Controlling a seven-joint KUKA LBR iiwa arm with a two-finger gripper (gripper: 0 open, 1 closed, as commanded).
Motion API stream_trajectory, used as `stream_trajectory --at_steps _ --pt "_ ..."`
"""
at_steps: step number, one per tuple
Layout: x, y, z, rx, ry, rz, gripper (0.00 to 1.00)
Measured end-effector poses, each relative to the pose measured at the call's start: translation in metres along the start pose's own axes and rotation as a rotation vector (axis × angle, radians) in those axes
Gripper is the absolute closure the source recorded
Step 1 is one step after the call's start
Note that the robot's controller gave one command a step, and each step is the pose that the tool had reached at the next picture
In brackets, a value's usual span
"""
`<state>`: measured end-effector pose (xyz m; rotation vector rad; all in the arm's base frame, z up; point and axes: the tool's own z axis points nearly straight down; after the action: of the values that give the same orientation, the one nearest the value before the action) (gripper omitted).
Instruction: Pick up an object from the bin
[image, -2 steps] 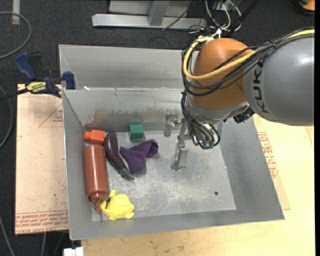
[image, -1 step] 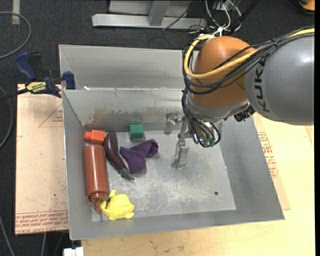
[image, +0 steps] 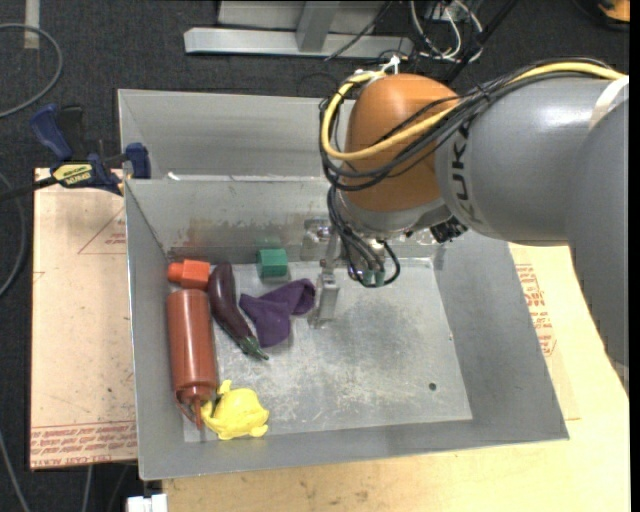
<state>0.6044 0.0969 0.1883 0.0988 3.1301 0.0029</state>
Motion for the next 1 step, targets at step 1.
stream_trajectory --at_steps 1 --pt "0.0127 0.0083 0.057 -0.002 0.006 0.049 0.0"
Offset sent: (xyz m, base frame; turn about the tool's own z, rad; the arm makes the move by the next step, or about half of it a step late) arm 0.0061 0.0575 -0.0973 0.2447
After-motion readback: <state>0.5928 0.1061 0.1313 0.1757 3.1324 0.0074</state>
